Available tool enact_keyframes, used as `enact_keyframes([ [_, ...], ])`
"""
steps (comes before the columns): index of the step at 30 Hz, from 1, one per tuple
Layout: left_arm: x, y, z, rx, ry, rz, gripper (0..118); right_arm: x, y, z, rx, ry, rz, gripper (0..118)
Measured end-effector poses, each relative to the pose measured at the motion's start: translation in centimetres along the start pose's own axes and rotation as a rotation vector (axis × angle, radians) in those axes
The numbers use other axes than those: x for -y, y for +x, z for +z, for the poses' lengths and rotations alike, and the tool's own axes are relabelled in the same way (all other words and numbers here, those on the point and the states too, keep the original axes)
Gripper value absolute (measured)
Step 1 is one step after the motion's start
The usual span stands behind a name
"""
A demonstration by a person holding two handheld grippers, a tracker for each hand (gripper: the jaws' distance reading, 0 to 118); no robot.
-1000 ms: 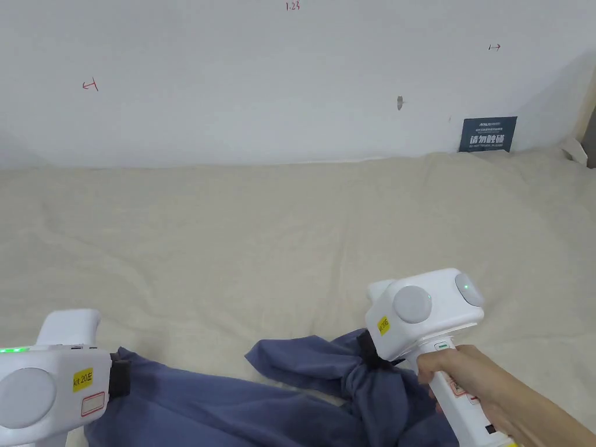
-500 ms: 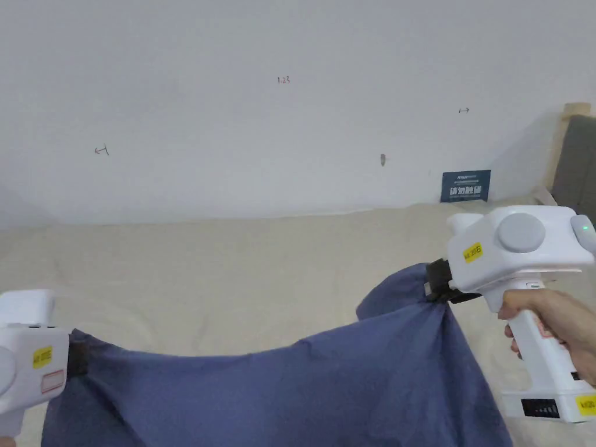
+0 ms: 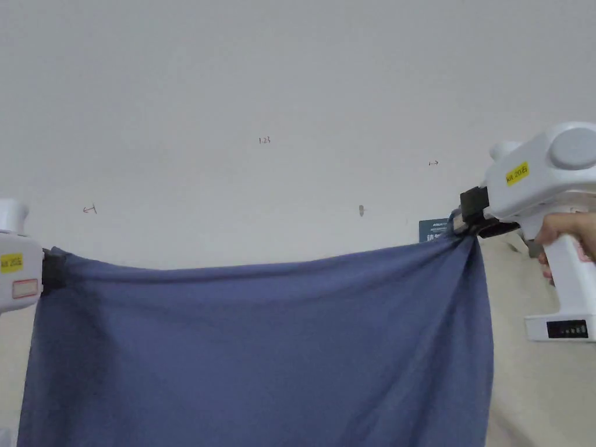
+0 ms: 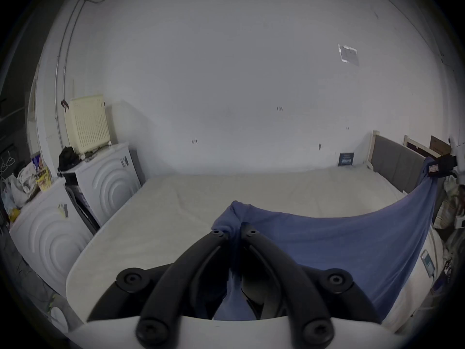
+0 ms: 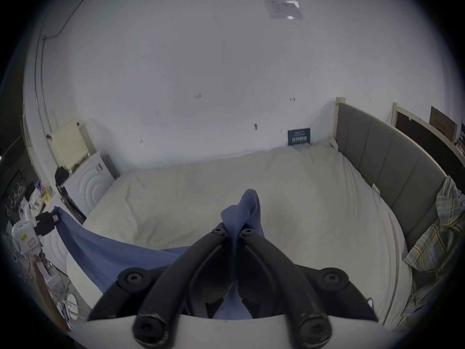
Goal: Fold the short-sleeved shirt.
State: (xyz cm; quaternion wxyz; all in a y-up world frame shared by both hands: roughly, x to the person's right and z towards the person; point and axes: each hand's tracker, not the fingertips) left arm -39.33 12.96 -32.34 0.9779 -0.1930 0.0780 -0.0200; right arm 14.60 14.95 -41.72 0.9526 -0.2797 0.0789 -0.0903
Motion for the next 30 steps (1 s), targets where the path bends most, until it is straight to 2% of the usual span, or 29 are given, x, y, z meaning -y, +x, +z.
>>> enact_keyframes([
  [9, -11.5, -1.1, -4.1, -0.021, 0.117, 0.004, 7, -11.2, -1.6, -1.7, -0.036, 0.125, -0.135, 3],
  [15, -17.7, -2.0, -8.2, -0.048, 0.142, -0.005, 7, -18.8, -3.9, -4.0, -0.035, 0.191, -0.135, 3],
  [19, -21.1, -2.8, -10.2, -0.069, 0.19, 0.013, 7, -22.7, -4.5, -4.2, -0.076, 0.238, -0.173, 3],
  [20, -21.6, -3.0, -10.5, -0.077, 0.155, 0.005, 7, -22.0, -5.2, -3.0, -0.071, 0.239, -0.159, 3],
  [22, -22.6, -3.4, -10.9, -0.061, 0.199, 0.011, 7, -22.5, -5.8, -2.6, -0.072, 0.267, -0.132, 3],
  [24, -23.3, -3.8, -11.5, -0.058, 0.228, 0.067, 7, -23.0, -6.2, -2.7, -0.06, 0.277, -0.123, 3],
  [27, -23.7, -3.5, -13.0, -0.086, 0.21, 0.019, 7, -22.6, -6.8, -3.7, -0.06, 0.259, -0.108, 3],
  [30, -22.3, -3.2, -14.4, -0.087, 0.194, 0.005, 8, -21.1, -6.9, -5.8, -0.019, 0.232, -0.073, 3],
])
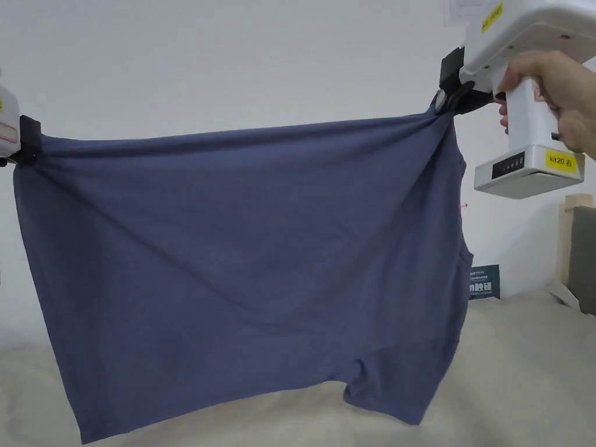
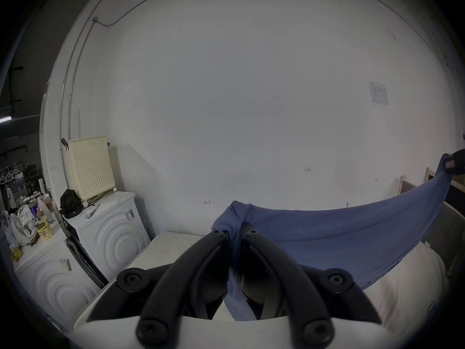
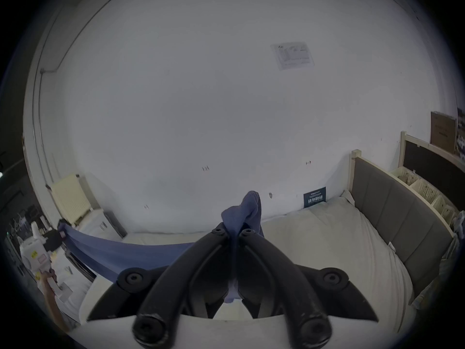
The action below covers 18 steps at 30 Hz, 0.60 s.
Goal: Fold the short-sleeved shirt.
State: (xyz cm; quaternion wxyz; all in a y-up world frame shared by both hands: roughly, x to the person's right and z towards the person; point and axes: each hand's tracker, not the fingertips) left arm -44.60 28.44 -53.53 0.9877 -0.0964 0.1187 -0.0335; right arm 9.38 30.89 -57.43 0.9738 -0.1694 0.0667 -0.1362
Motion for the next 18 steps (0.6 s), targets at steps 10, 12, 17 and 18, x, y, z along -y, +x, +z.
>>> enact_keyframes([
  [10, 16.4, 1.5, -6.8, 0.001, -0.265, 0.003, 7, 13.5, 3.4, -10.8, 0.083, -0.27, 0.089, 3],
  [12, 21.3, 2.0, -8.4, -0.004, -0.361, 0.009, 7, 17.5, 4.7, -13.3, 0.088, -0.332, 0.072, 3],
  [17, 32.4, 3.8, -10.7, 0.023, -0.55, -0.005, 7, 27.8, 7.9, -18.2, 0.15, -0.514, 0.075, 3],
  [18, 34.4, 4.1, -10.9, 0.015, -0.598, -0.005, 7, 30.0, 8.7, -19.1, 0.154, -0.55, 0.069, 3],
])
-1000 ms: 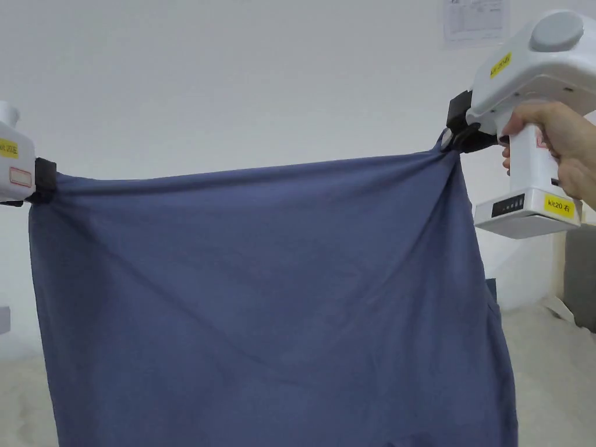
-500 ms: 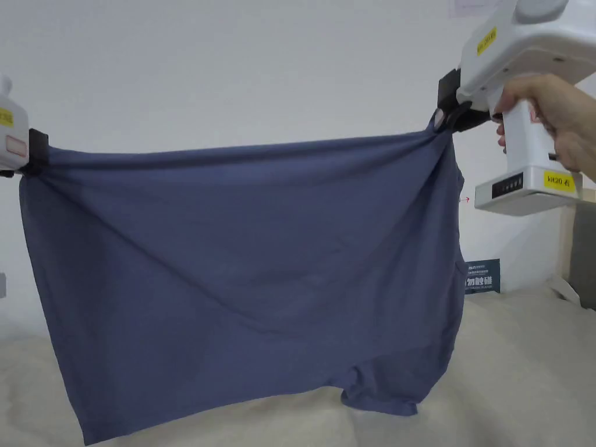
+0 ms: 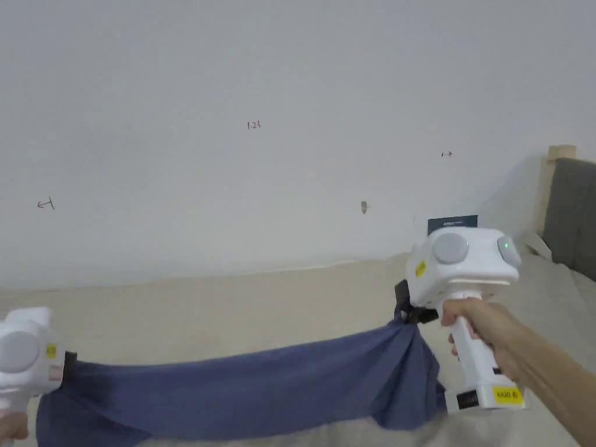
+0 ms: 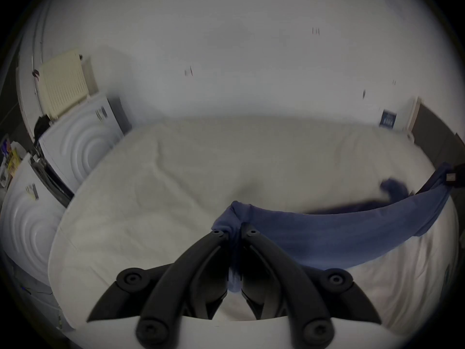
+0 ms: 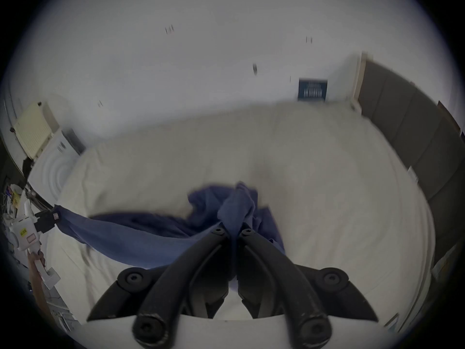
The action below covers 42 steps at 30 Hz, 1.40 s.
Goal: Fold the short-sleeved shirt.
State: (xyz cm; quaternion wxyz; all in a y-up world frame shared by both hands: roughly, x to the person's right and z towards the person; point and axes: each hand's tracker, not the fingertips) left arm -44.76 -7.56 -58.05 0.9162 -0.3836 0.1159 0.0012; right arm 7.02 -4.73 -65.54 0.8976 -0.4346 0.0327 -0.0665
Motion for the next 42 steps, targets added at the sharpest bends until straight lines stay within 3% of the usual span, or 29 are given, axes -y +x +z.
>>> enact_keyframes([
  [2, 2.9, 0.5, -1.4, 0.009, -0.055, -0.001, 7, 2.8, 0.8, -3.1, -0.001, -0.071, 0.001, 3],
  [4, 5.0, 0.4, -2.0, 0.035, -0.075, 0.016, 7, 5.4, 1.2, -4.7, 0.014, -0.128, 0.05, 3],
  [7, 6.3, -0.7, -2.5, 0.042, -0.078, 0.024, 7, 7.3, 2.5, -4.6, 0.004, -0.119, 0.011, 3],
  [11, 8.1, -2.1, 0.2, 0.077, -0.072, 0.073, 7, 10.6, 3.7, -1.2, -0.047, -0.078, -0.087, 3],
  [17, 13.6, -3.1, 6.9, 0.069, -0.045, 0.028, 7, 17.8, 4.9, 4.9, -0.086, -0.057, -0.084, 3],
  [22, 20.4, -3.9, 14.2, 0.088, 0.006, -0.019, 7, 24.8, 6.1, 10.5, -0.076, 0.025, -0.14, 3],
  [31, 31.3, -6.9, 23.1, 0.084, 0.003, -0.029, 7, 39.4, 7.1, 18.4, -0.062, 0.036, -0.113, 3],
  [37, 36.3, -8.2, 25.2, 0.121, -0.023, -0.004, 7, 45.3, 7.6, 20.3, -0.044, 0.0, -0.123, 3],
  [40, 37.7, -8.2, 25.6, 0.114, -0.018, -0.004, 7, 46.0, 8.2, 20.9, -0.063, -0.001, -0.171, 3],
  [42, 38.0, -8.3, 25.5, 0.132, -0.008, 0.006, 8, 45.9, 8.2, 21.0, -0.062, 0.024, -0.161, 4],
])
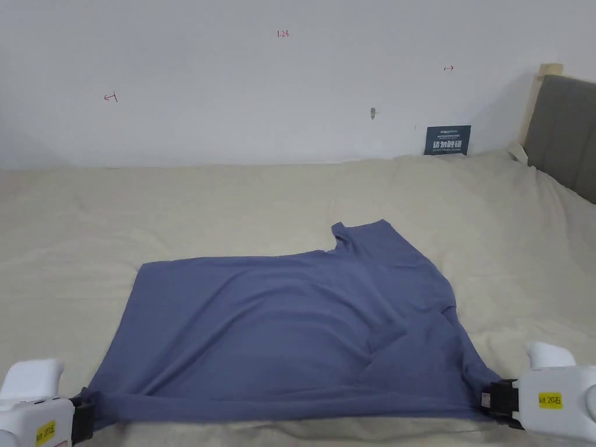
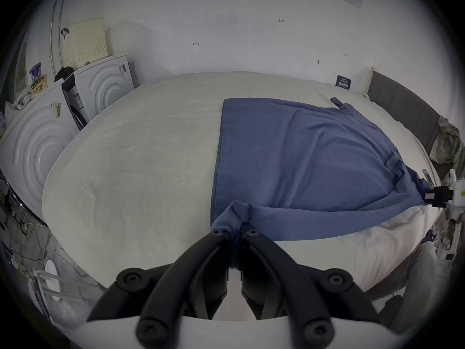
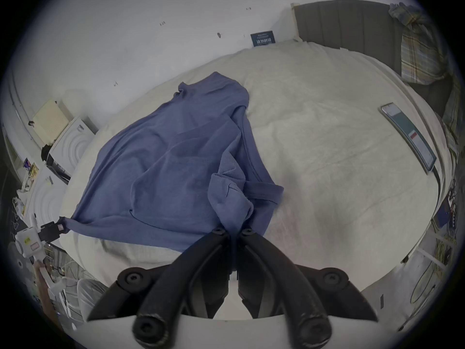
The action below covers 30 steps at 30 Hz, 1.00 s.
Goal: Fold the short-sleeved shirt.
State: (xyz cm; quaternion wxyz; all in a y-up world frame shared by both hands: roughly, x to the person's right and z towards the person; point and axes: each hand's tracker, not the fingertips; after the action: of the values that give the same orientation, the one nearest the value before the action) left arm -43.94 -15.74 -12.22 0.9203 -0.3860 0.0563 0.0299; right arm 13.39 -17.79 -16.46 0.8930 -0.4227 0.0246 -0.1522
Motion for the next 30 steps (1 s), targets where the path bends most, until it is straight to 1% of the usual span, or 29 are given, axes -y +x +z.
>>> enact_keyframes([
  [1, 0.0, -0.2, -0.1, 0.008, 0.008, -0.004, 15, -0.1, -0.1, 0.0, -0.007, 0.012, 0.02, 6],
  [2, 0.0, -0.3, -0.3, 0.003, 0.009, -0.01, 34, -0.2, -0.3, 0.0, -0.004, 0.023, 0.028, 18],
  [3, -0.1, -0.1, 0.1, -0.016, 0.003, -0.012, 71, -0.3, -0.6, 0.3, 0.003, 0.04, 0.044, 50],
  [4, -0.1, -0.1, 0.2, -0.019, -0.001, -0.006, 96, -0.3, -0.8, 0.5, 0.008, 0.052, 0.057, 79],
  [5, 0.0, -0.3, 0.5, 0.005, 0.013, 0.022, 111, -0.2, -1.0, 0.9, 0.011, 0.083, 0.105, 95],
  [6, 0.0, -0.5, 1.0, 0.051, 0.038, 0.049, 118, 0.0, -1.2, 1.2, 0.012, 0.111, 0.135, 96],
  [8, -0.1, -0.3, 2.8, 0.108, 0.092, 0.09, 118, 0.6, -1.7, 2.6, 0.016, 0.181, 0.16, 96],
  [9, -0.2, -0.4, 3.4, 0.136, 0.093, 0.085, 118, 0.9, -1.9, 3.3, -0.005, 0.186, 0.161, 96],
  [11, 0.1, -0.1, 4.3, 0.105, 0.1, 0.09, 118, 1.6, -2.4, 4.5, -0.033, 0.199, 0.161, 96],
  [13, 1.0, 0.4, 5.0, 0.1, 0.099, 0.09, 118, 2.8, -2.6, 5.3, -0.067, 0.237, 0.148, 95],
  [14, 1.6, 0.7, 5.3, 0.094, 0.097, 0.088, 115, 3.3, -2.8, 5.5, -0.066, 0.231, 0.15, 93],
  [15, 2.4, 1.3, 5.6, 0.076, 0.099, 0.071, 98, 3.9, -2.9, 5.8, -0.074, 0.237, 0.152, 79],
  [16, 3.1, 1.8, 5.8, 0.052, 0.1, 0.061, 69, 4.6, -3.2, 6.0, -0.085, 0.245, 0.163, 55],
  [17, 3.9, 2.3, 5.7, 0.043, 0.104, 0.048, 35, 5.1, -3.5, 5.9, -0.056, 0.247, 0.162, 19],
  [18, 4.6, 2.6, 5.8, 0.042, 0.116, 0.054, 9, 5.6, -3.8, 5.7, -0.029, 0.253, 0.168, 0],
  [19, 5.3, 2.2, 5.4, 0.046, 0.116, 0.055, 9, 6.0, -3.8, 5.7, -0.039, 0.252, 0.171, 0],
  [20, 5.8, 2.2, 5.2, 0.064, 0.099, 0.05, 7, 6.3, -3.7, 5.7, -0.037, 0.243, 0.172, 0],
  [21, 6.2, 2.4, 5.1, 0.048, 0.095, 0.067, 3, 6.5, -3.6, 5.6, -0.055, 0.224, 0.181, 0],
  [24, 6.4, 1.7, 4.6, 0.024, 0.081, 0.085, 3, 6.9, -3.5, 4.9, -0.04, 0.21, 0.176, 0],
  [26, 6.2, 1.3, 4.5, 0.042, 0.115, 0.083, 3, 6.7, -3.4, 4.5, -0.043, 0.181, 0.177, 0],
  [27, 5.9, 1.1, 4.7, 0.033, 0.169, 0.068, 11, 6.7, -3.4, 4.3, -0.04, 0.178, 0.182, 0],
  [28, 5.6, 0.9, 4.6, 0.004, 0.195, 0.034, 36, 6.7, -3.5, 4.3, -0.03, 0.18, 0.183, 0],
  [29, 5.2, 0.8, 4.3, -0.009, 0.207, 0.016, 72, 6.6, -3.3, 4.2, -0.031, 0.177, 0.185, 0],
  [30, 4.7, 0.4, 3.7, -0.017, 0.175, 0.015, 102, 6.4, -3.4, 4.0, -0.032, 0.171, 0.184, 0],
])
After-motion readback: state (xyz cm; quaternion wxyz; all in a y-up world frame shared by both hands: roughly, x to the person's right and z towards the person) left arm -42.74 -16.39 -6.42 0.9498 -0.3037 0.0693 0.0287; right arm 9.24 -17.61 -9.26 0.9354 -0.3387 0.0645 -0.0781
